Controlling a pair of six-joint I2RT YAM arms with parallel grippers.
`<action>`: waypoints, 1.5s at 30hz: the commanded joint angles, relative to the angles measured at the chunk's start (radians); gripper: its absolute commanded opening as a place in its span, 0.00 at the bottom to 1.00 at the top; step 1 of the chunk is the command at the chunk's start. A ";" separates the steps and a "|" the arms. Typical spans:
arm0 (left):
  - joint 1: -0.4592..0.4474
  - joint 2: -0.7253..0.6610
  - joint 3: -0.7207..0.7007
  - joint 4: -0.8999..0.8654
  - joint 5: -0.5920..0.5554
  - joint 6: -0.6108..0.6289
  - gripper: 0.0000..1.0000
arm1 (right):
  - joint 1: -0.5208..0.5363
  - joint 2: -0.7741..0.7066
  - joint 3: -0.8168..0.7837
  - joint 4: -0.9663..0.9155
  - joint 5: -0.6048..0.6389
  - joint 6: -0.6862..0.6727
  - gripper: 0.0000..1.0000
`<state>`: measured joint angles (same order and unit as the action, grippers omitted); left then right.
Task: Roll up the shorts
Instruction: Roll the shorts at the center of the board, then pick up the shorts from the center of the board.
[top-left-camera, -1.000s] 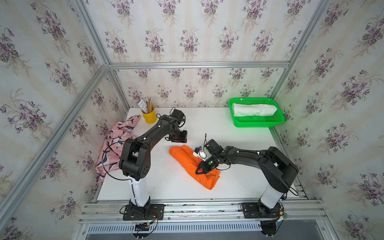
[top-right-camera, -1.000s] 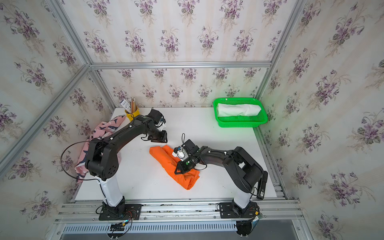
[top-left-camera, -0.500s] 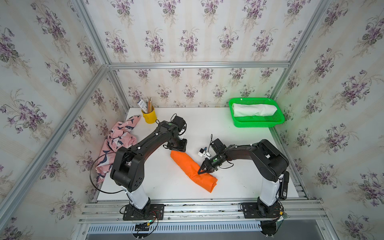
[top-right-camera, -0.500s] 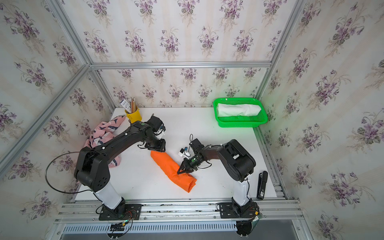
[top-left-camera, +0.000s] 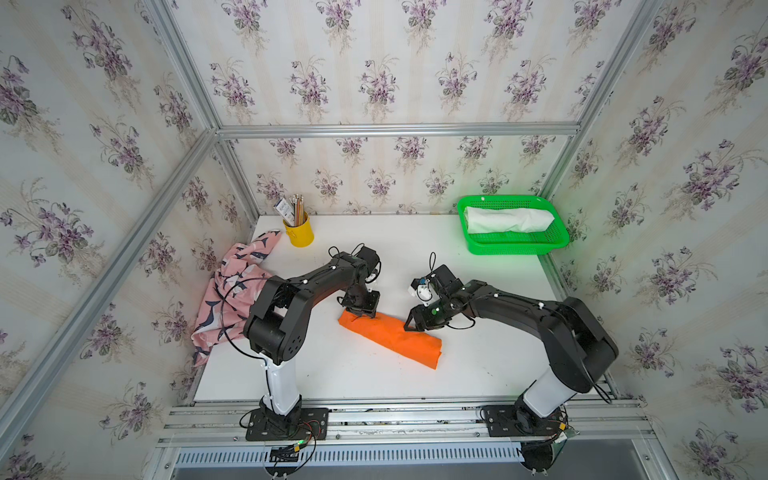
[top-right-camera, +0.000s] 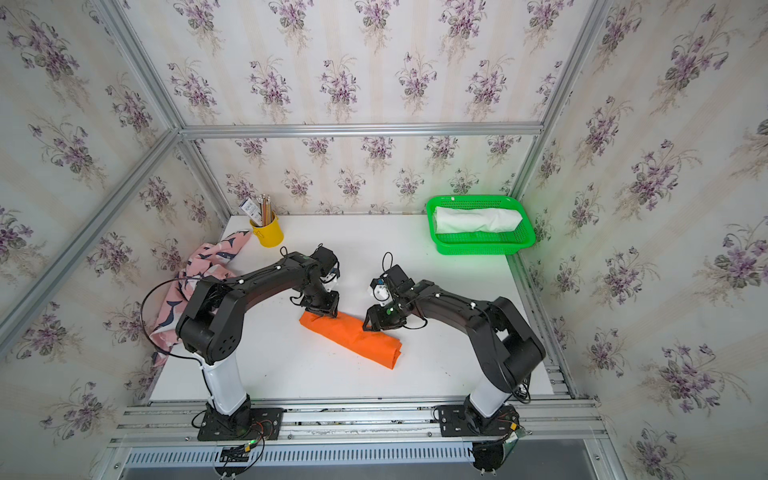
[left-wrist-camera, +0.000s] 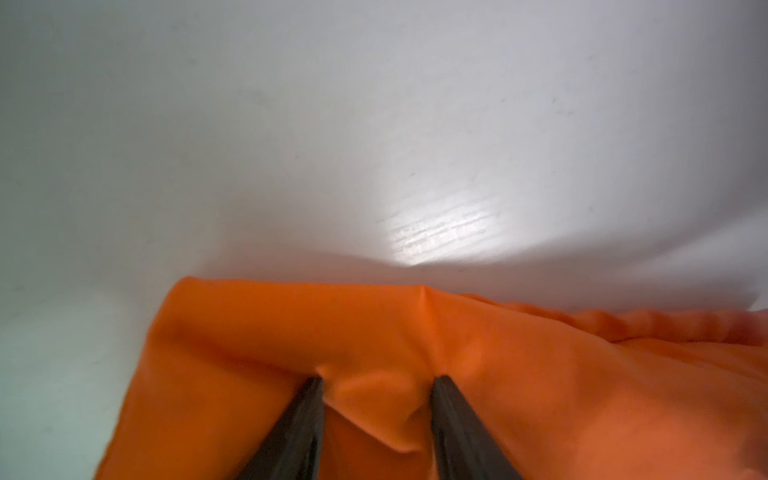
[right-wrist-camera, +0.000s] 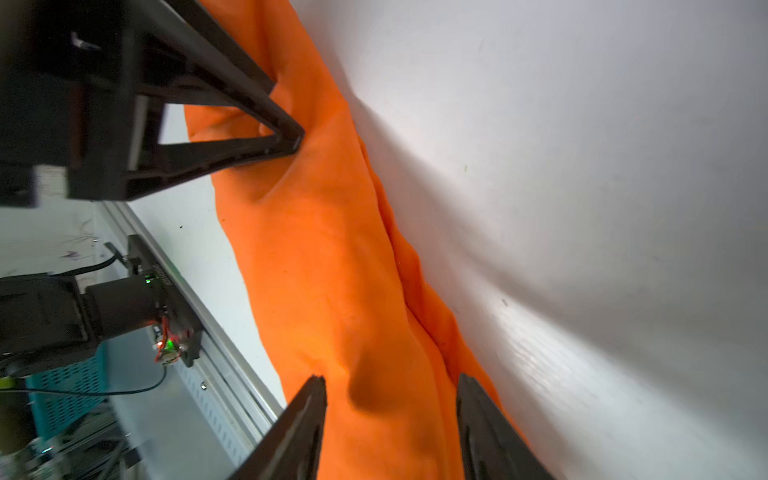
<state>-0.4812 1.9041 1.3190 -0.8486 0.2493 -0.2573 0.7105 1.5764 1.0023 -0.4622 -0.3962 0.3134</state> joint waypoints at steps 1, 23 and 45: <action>0.001 0.022 0.016 0.003 -0.021 0.020 0.47 | 0.044 -0.067 0.015 -0.158 0.232 -0.013 0.51; 0.004 0.143 0.156 0.005 -0.002 0.090 0.47 | 0.305 0.068 0.253 -0.334 0.500 -0.166 0.65; 0.008 0.146 0.188 0.028 0.018 0.106 0.47 | 0.431 0.457 0.427 -0.308 0.870 -0.326 0.40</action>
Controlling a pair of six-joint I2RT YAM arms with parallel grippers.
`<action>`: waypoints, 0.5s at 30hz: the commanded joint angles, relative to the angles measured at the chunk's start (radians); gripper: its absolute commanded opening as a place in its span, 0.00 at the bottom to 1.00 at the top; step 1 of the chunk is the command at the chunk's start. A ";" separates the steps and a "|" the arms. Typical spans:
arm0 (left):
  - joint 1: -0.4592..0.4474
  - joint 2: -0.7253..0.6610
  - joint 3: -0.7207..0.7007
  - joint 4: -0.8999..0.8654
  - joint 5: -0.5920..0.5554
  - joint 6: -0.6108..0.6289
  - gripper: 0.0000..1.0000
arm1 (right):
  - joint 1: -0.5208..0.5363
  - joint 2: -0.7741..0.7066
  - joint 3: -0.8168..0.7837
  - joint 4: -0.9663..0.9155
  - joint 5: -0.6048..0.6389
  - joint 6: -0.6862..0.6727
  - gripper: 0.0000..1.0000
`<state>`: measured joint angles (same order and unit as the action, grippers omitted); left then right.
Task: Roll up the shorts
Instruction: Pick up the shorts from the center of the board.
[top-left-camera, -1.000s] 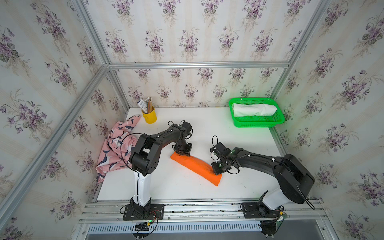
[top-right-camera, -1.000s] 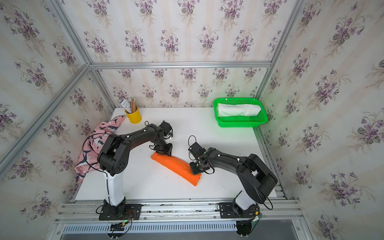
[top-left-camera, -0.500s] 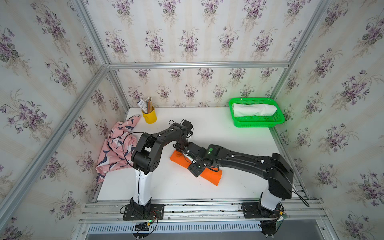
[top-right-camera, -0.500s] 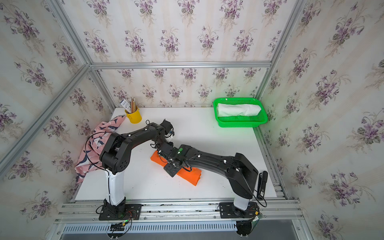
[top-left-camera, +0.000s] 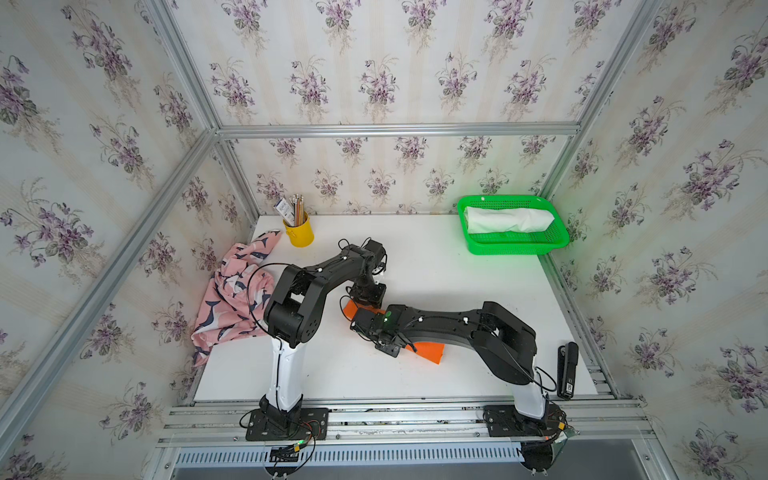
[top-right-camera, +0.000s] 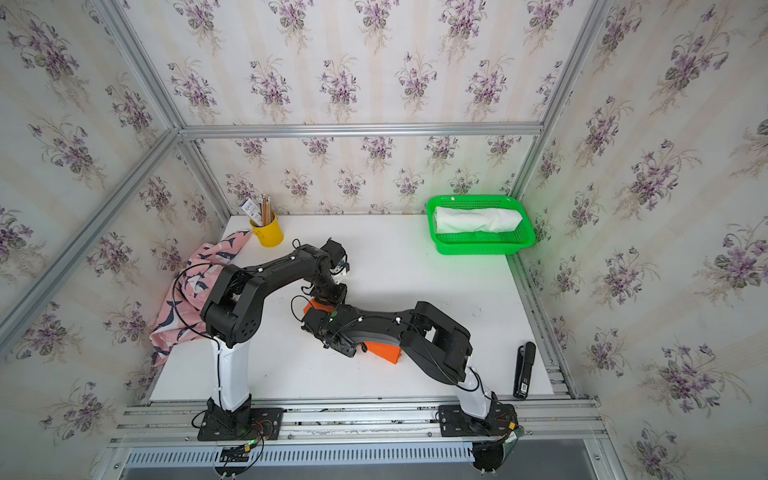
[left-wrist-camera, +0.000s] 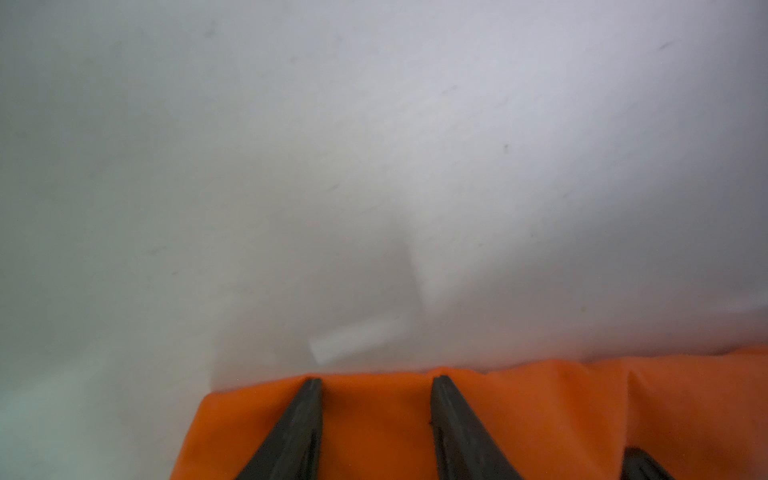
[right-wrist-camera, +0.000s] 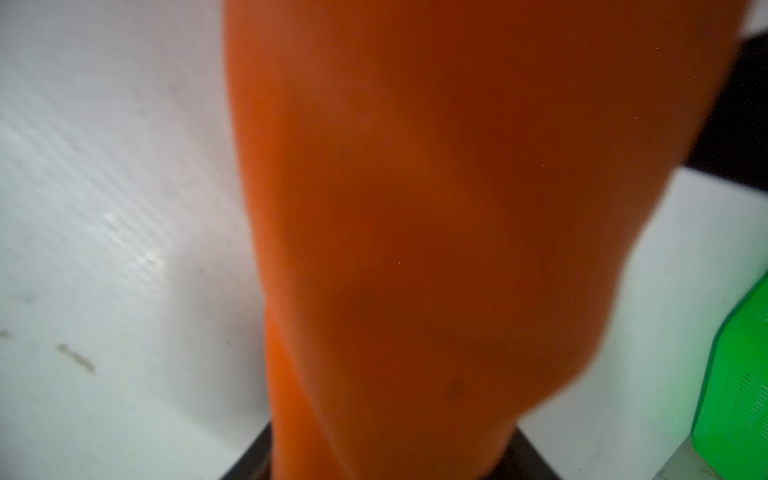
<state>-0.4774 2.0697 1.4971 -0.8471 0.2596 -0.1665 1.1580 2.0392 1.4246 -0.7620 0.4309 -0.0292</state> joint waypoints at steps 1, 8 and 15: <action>0.008 -0.039 0.018 0.021 -0.001 0.015 0.47 | -0.029 -0.023 0.006 -0.008 0.012 0.021 0.33; 0.142 -0.267 0.055 -0.017 -0.074 -0.007 0.52 | -0.241 -0.209 -0.014 0.045 -0.382 0.094 0.18; 0.223 -0.471 0.025 0.006 -0.035 -0.032 0.54 | -0.735 -0.337 -0.019 0.275 -0.905 0.303 0.15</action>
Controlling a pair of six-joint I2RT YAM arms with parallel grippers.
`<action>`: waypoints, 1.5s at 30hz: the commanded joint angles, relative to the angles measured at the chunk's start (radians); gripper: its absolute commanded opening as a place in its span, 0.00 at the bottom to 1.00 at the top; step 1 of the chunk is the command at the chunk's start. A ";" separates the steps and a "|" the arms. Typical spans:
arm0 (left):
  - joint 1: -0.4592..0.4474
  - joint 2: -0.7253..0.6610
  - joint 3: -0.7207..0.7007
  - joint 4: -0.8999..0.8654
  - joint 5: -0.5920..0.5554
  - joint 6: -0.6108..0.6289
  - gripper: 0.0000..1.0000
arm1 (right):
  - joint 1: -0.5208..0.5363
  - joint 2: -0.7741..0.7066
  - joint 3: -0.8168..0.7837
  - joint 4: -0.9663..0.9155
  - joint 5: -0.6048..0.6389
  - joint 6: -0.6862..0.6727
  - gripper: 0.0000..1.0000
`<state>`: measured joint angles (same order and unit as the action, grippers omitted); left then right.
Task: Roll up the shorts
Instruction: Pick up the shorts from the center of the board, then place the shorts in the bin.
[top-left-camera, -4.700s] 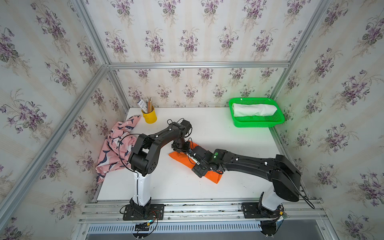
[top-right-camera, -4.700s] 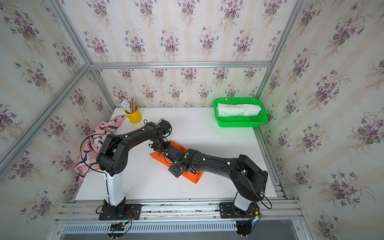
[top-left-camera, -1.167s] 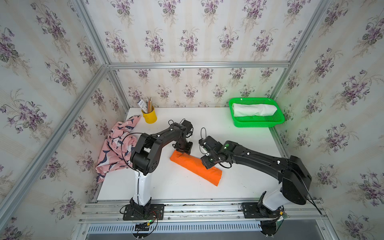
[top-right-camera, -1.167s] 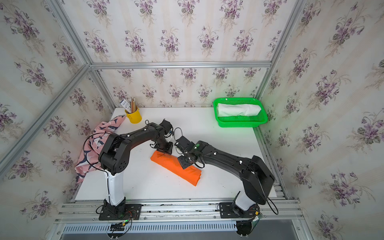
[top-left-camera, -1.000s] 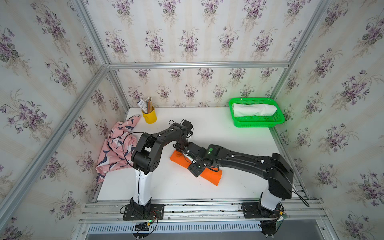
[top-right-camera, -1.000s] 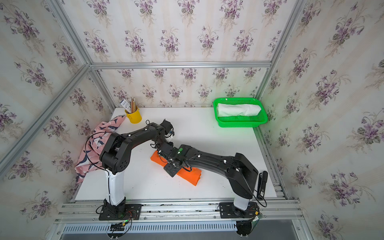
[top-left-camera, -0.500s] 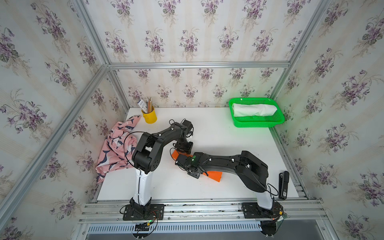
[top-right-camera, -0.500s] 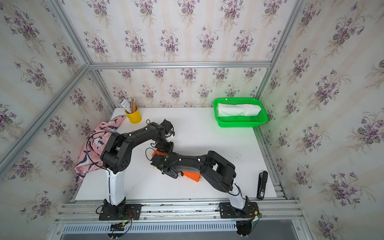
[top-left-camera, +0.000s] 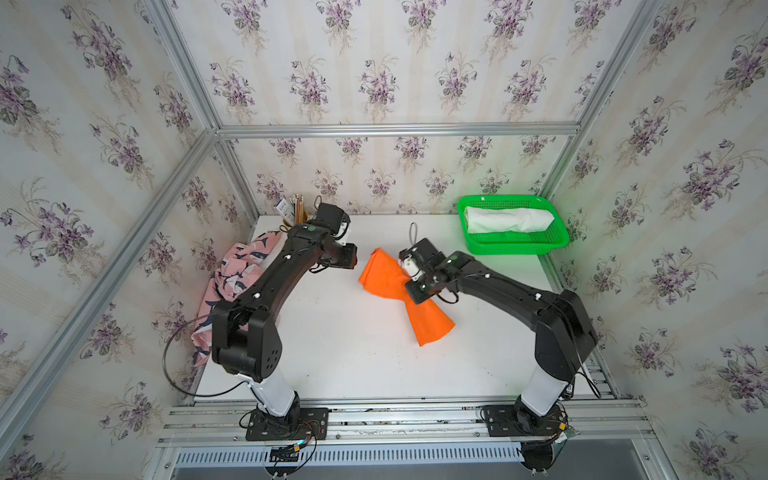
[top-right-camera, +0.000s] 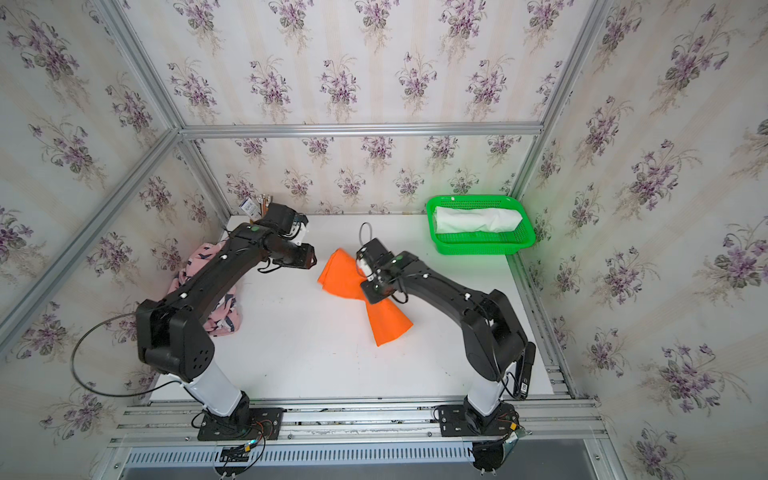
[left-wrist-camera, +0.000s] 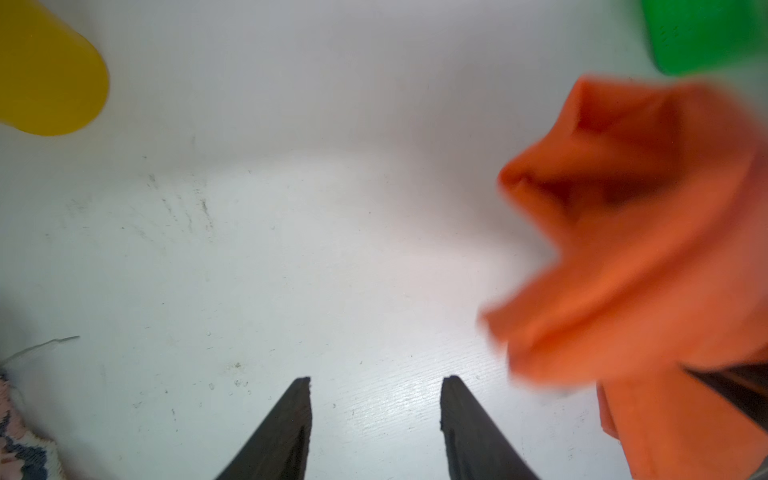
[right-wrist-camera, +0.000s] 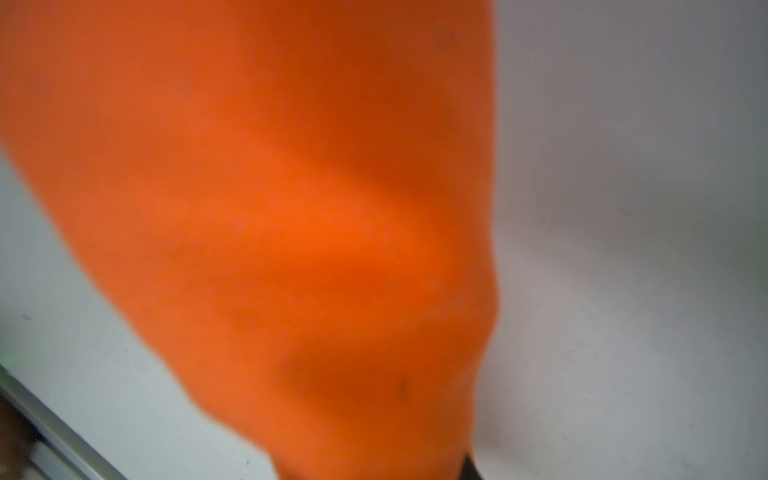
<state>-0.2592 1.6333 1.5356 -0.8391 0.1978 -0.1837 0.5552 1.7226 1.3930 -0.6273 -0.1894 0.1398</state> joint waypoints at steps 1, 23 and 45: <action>0.004 -0.051 -0.021 0.000 0.051 -0.022 0.54 | -0.201 -0.021 0.022 0.191 -0.331 0.193 0.15; -0.035 -0.207 -0.285 0.071 0.197 -0.122 0.55 | -0.760 0.432 0.411 0.331 -0.005 1.255 0.16; -0.040 -0.172 -0.193 -0.055 -0.055 -0.169 0.64 | -0.751 0.411 0.616 -0.093 0.125 1.304 0.96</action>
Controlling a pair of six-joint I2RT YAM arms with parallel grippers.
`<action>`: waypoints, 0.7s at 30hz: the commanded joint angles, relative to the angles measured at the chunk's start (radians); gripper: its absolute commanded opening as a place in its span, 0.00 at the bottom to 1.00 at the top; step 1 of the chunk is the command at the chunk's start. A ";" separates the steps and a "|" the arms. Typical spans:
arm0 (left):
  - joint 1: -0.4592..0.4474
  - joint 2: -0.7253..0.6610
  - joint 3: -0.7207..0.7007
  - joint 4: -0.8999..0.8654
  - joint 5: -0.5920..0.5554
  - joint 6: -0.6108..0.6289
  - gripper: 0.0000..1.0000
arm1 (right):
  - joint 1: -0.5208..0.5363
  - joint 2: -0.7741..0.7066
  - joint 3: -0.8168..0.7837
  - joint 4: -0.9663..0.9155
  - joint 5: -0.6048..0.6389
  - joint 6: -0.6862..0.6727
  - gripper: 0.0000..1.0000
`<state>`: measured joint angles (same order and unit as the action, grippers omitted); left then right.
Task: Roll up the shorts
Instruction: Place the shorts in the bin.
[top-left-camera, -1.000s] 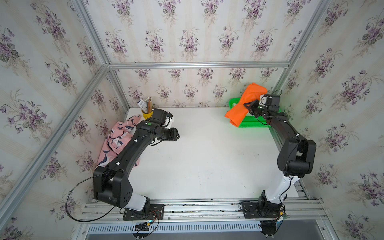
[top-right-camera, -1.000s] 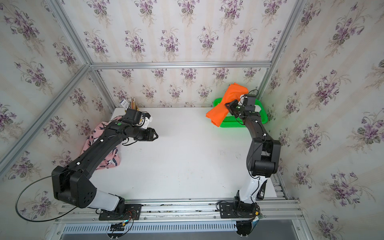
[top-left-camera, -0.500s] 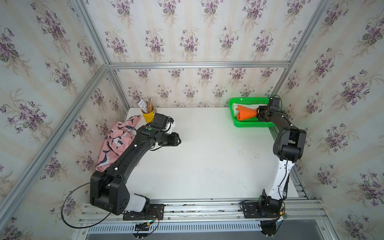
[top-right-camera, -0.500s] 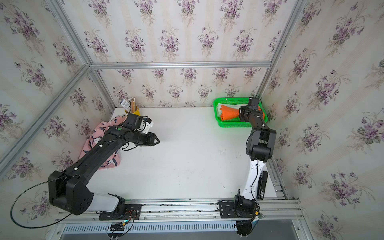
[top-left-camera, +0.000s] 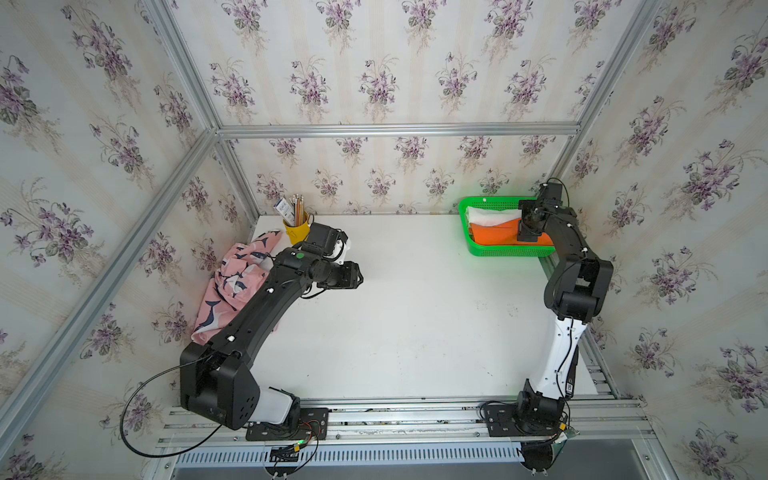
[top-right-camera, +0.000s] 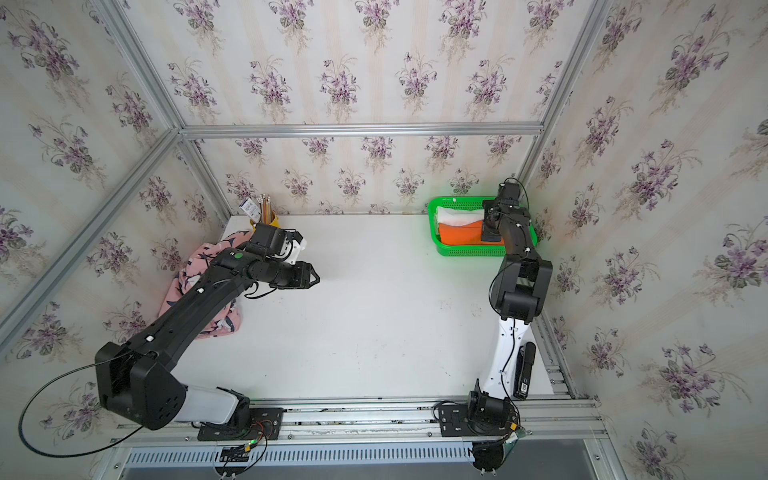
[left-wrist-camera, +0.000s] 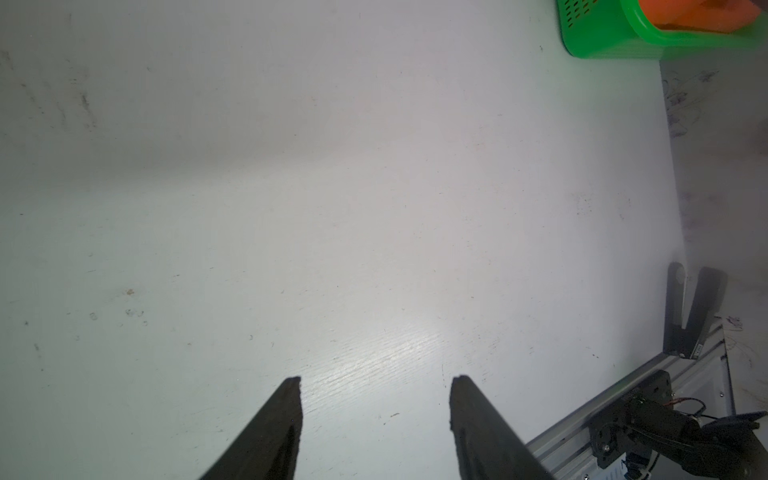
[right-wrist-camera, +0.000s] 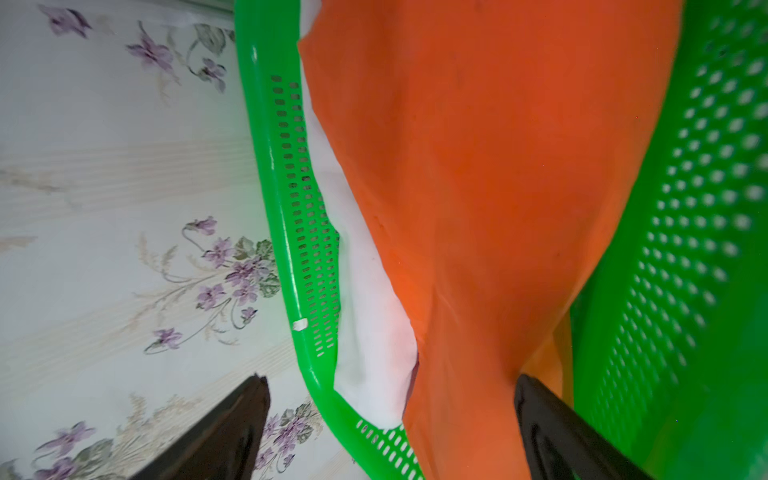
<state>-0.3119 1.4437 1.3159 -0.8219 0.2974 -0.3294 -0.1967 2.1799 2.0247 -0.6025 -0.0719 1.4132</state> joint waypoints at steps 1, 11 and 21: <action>0.027 0.024 0.031 -0.084 -0.194 -0.033 0.66 | 0.002 -0.071 -0.040 -0.113 0.001 0.029 0.95; 0.405 0.218 -0.001 -0.012 -0.529 -0.131 0.77 | 0.119 -0.371 -0.292 0.056 -0.080 -0.289 0.96; 0.589 0.460 0.103 0.096 -0.591 -0.091 0.84 | 0.272 -0.535 -0.599 0.256 -0.421 -0.839 0.89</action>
<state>0.2531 1.8511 1.3930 -0.7662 -0.2897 -0.4404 0.0704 1.6634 1.4933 -0.3992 -0.3576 0.7589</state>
